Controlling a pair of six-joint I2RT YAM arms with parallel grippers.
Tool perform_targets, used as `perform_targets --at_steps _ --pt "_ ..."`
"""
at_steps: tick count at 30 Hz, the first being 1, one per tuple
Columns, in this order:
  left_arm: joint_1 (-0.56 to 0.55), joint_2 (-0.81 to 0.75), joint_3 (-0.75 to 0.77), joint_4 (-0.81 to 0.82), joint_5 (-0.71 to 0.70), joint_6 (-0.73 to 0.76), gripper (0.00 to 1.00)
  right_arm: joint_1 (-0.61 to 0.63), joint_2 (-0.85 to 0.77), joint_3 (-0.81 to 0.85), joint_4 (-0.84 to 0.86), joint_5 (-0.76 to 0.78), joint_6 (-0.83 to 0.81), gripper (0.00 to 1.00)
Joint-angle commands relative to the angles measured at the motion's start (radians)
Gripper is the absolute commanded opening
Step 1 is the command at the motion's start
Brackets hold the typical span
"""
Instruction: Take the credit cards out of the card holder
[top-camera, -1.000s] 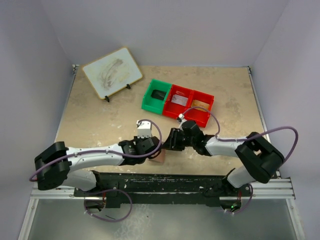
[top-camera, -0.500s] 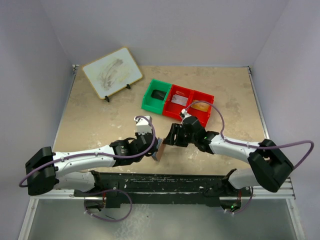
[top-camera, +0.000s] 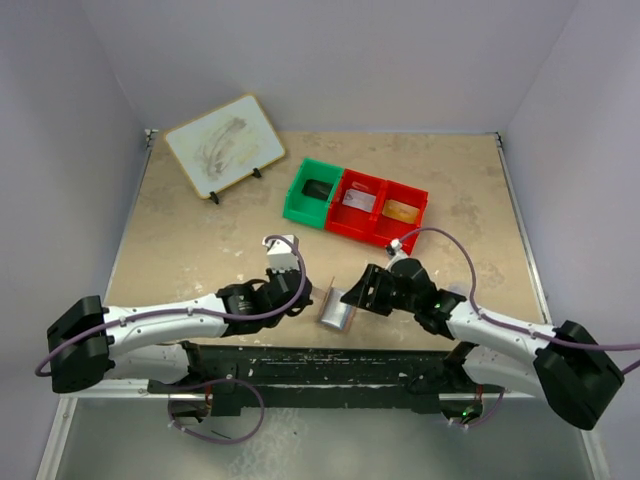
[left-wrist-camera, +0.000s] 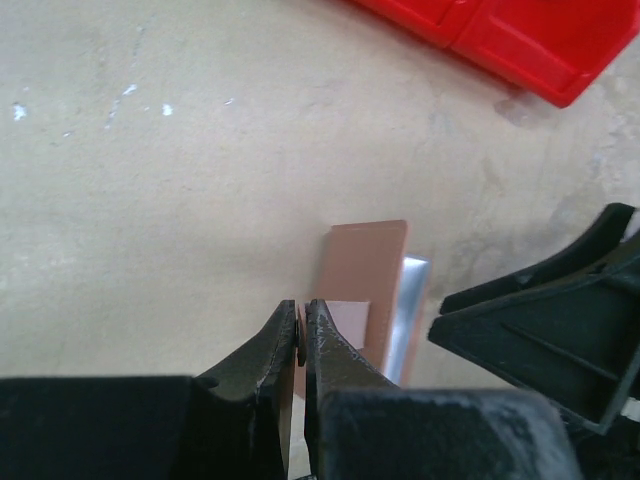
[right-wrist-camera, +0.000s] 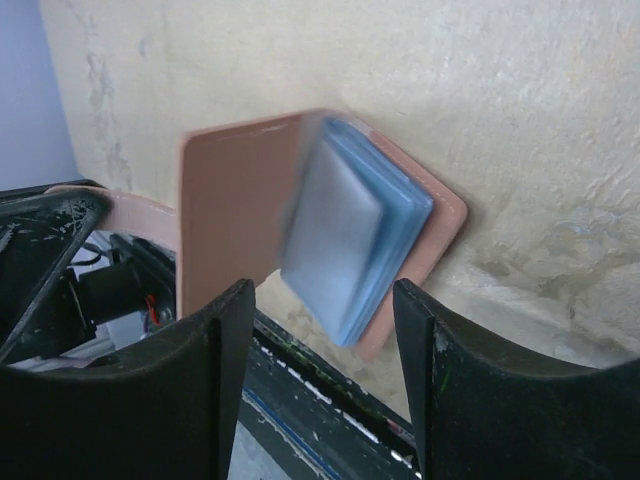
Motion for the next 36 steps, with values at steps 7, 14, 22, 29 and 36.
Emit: perform_targets --at_steps 7,14,22,29,36 --pt "-0.002 -0.007 -0.086 -0.031 -0.065 -0.065 0.00 -0.004 0.093 0.079 0.040 -0.046 -0.037 0.48" --pt "-0.002 0.010 -0.129 -0.034 -0.055 -0.113 0.00 -0.004 0.139 0.108 0.007 -0.064 -0.072 0.49" --pt "-0.002 0.009 -0.146 -0.039 -0.052 -0.103 0.00 -0.004 0.167 0.165 -0.045 0.003 -0.126 0.51" --pt "-0.002 0.008 -0.153 -0.026 -0.053 -0.108 0.00 -0.005 0.181 0.184 -0.020 -0.017 -0.128 0.49" --pt "-0.002 0.005 -0.150 -0.029 -0.052 -0.103 0.00 -0.005 0.217 0.212 -0.051 0.022 -0.135 0.50"
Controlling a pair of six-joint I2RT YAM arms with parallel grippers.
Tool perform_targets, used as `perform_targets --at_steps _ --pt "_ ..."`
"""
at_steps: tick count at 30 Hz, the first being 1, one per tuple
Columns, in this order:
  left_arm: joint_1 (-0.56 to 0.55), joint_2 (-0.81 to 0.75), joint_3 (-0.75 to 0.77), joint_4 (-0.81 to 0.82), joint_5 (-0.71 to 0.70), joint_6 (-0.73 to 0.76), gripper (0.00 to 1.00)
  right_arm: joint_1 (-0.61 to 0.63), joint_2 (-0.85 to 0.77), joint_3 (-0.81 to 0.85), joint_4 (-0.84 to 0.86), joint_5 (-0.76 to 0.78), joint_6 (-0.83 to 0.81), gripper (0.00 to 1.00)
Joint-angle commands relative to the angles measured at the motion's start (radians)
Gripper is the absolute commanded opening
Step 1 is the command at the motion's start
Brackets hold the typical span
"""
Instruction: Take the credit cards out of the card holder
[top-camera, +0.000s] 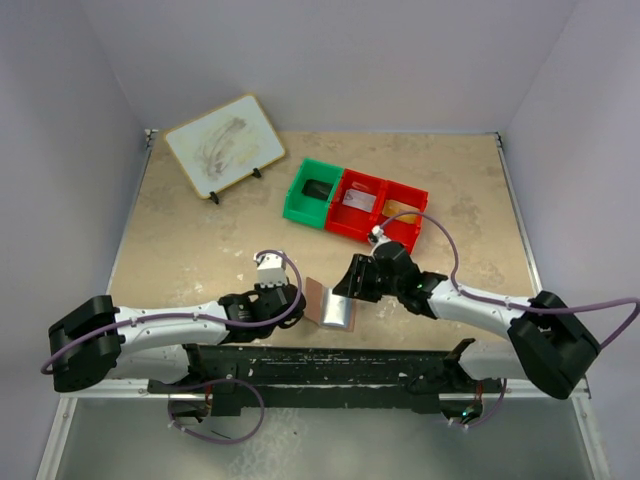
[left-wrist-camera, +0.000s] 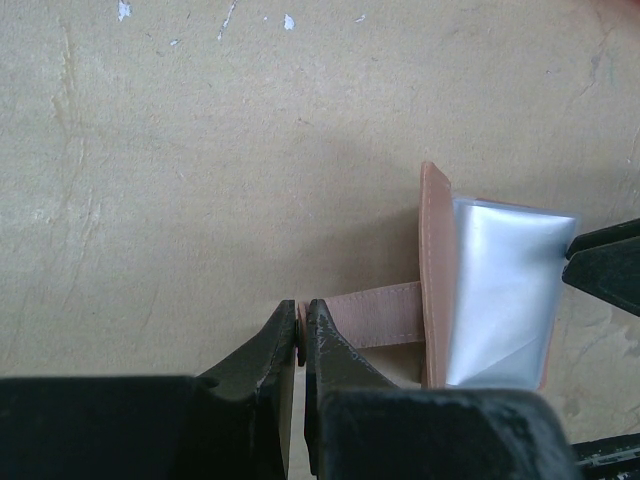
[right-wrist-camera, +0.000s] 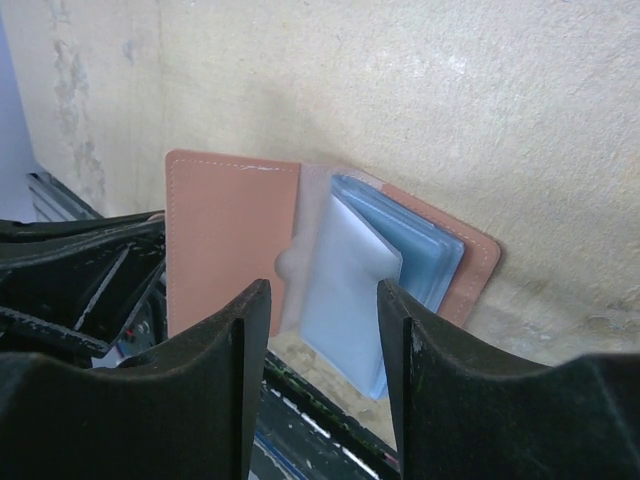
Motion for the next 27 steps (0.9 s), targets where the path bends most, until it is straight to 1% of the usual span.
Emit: perform_targets --at_steps 1,9,15,19,22,27 --pt "-0.002 -0.005 0.001 0.020 -0.009 -0.014 0.00 -0.005 0.004 0.049 -0.019 0.042 -0.024 0.51" --pt "-0.002 -0.013 -0.003 0.020 -0.003 -0.018 0.00 -0.006 0.016 0.057 -0.066 0.092 -0.014 0.54" --pt "-0.001 -0.005 -0.002 0.022 -0.003 -0.015 0.00 -0.007 0.038 0.040 -0.007 0.026 -0.008 0.51" --pt "-0.002 -0.002 -0.002 0.026 0.000 -0.015 0.00 -0.007 0.054 0.011 0.085 -0.021 0.003 0.51" --pt "-0.002 -0.003 -0.001 0.024 0.000 -0.015 0.00 -0.007 0.085 0.007 0.097 -0.061 0.019 0.51" --pt "-0.002 -0.002 -0.002 0.021 0.000 -0.014 0.00 -0.007 0.110 0.012 0.094 -0.063 0.012 0.51"
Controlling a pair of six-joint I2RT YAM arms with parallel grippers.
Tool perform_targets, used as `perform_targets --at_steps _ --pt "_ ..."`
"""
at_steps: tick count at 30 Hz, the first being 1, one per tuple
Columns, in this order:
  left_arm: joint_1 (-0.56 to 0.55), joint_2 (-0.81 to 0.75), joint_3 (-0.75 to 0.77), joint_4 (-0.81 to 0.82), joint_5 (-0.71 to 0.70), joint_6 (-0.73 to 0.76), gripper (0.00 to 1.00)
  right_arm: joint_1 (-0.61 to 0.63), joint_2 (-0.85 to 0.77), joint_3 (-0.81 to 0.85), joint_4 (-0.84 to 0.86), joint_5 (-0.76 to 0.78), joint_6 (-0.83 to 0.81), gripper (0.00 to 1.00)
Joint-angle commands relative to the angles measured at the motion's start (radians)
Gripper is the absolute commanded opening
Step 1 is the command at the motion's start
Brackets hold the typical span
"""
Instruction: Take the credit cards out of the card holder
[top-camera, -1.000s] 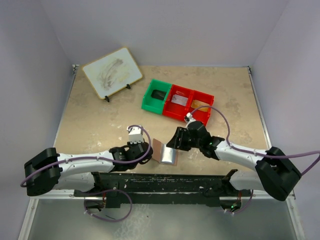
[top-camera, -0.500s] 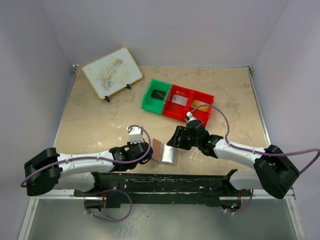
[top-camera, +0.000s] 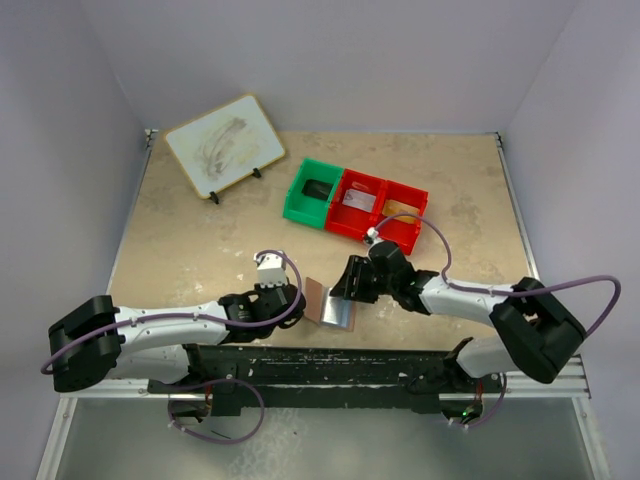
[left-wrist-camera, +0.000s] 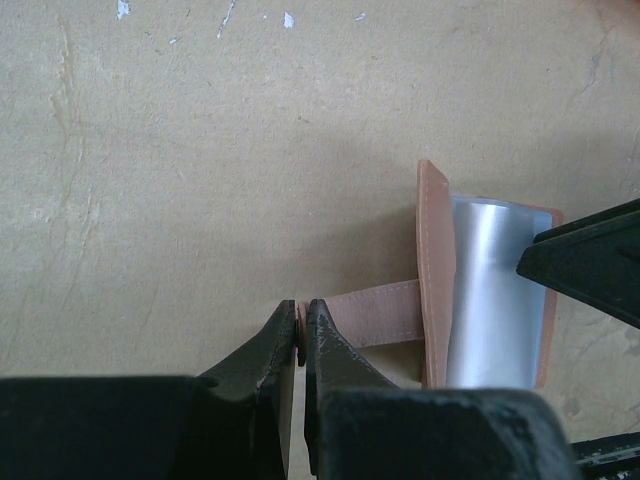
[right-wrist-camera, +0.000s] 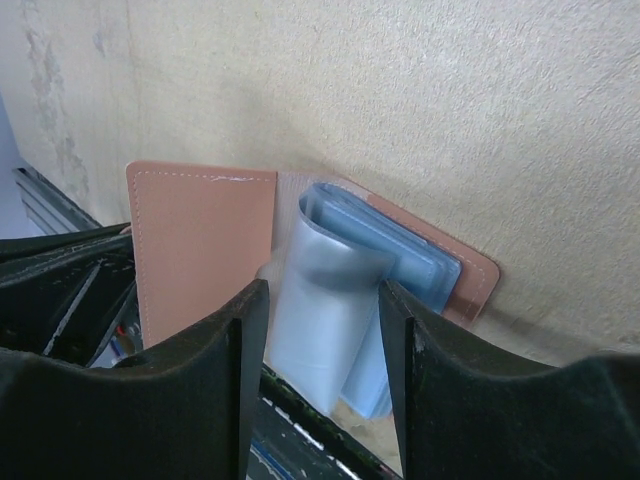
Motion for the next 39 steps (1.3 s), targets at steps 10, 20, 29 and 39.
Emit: perform_targets --at_steps 10,20,29,39 --pt "-0.002 0.022 -0.003 0.016 -0.006 -0.026 0.00 0.006 0.096 -0.030 0.324 -0.190 0.063 0.52" --pt "-0.002 0.014 -0.060 -0.003 -0.014 -0.090 0.00 0.016 0.174 0.002 0.436 -0.309 0.042 0.55" --pt "-0.002 -0.024 -0.093 -0.001 -0.011 -0.105 0.00 0.078 0.256 0.101 0.361 -0.295 -0.016 0.59" --pt "-0.002 -0.047 -0.091 -0.009 -0.023 -0.107 0.00 0.093 0.291 0.150 0.257 -0.198 -0.041 0.52"
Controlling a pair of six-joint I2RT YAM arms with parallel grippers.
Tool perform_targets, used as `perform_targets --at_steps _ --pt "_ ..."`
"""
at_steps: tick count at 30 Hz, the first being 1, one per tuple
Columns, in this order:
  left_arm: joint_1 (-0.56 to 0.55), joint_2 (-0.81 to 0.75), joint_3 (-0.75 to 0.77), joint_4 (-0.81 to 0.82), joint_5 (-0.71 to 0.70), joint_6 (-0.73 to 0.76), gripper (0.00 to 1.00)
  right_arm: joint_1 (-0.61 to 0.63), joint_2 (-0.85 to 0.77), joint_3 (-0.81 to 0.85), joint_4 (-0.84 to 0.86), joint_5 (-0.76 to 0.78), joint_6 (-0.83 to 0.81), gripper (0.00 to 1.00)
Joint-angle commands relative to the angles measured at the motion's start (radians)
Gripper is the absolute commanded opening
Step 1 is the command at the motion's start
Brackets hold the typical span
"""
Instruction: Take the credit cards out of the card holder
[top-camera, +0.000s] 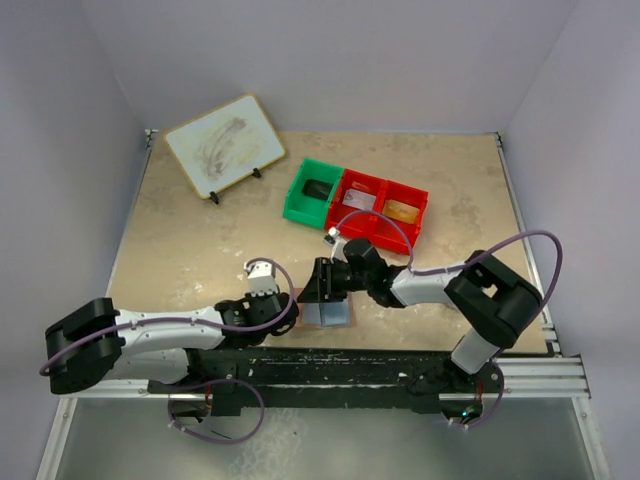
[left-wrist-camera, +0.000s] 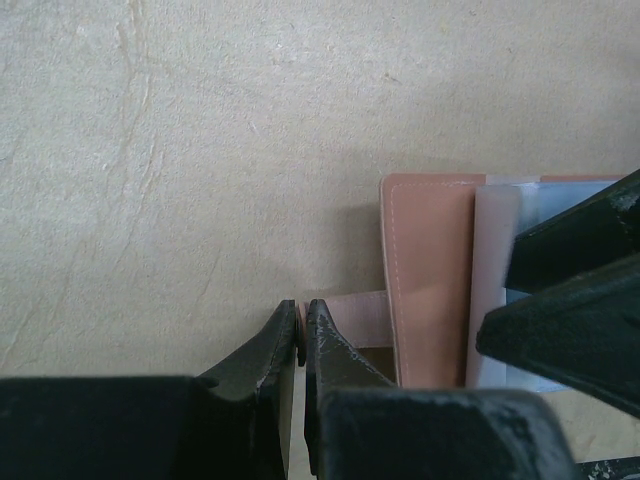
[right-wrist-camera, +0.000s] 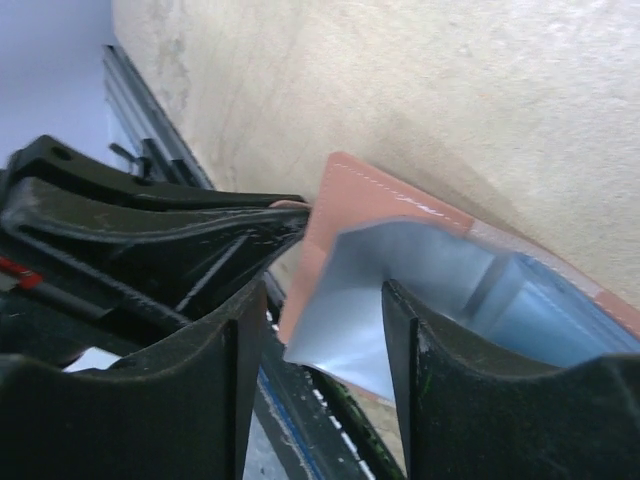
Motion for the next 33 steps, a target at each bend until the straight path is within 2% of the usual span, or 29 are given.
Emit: perform_targets --at_steps 1,7,12,14,18,22,24,28,33 --pt "-0.002 -0.030 0.001 0.000 -0.025 -0.023 0.01 0.001 0.028 0.028 -0.041 0.057 -0.021 0.47" --pt "-0.002 -0.077 0.008 -0.045 -0.053 -0.027 0.05 0.001 0.080 0.021 -0.014 0.063 -0.023 0.25" --pt "-0.002 -0.112 0.049 -0.064 -0.054 -0.002 0.19 0.001 0.100 0.022 -0.027 0.091 -0.026 0.20" --pt "-0.002 -0.128 0.068 -0.055 -0.048 0.016 0.29 0.001 0.095 0.022 -0.046 0.114 -0.029 0.18" --pt "-0.002 -0.140 0.088 0.059 0.015 0.094 0.42 0.001 0.085 0.011 -0.062 0.138 -0.034 0.18" --pt "-0.004 -0.101 0.115 0.170 0.082 0.132 0.43 0.001 0.084 0.008 -0.062 0.137 -0.034 0.18" --pt "-0.004 -0.059 0.131 0.175 0.098 0.139 0.42 0.001 0.076 0.004 -0.066 0.137 -0.032 0.18" --pt "-0.004 0.014 0.151 0.089 0.050 0.059 0.26 0.001 0.037 -0.007 -0.083 0.158 -0.030 0.19" --pt "-0.004 0.019 0.044 0.222 0.083 0.014 0.19 0.001 0.012 -0.008 -0.107 0.170 -0.029 0.19"
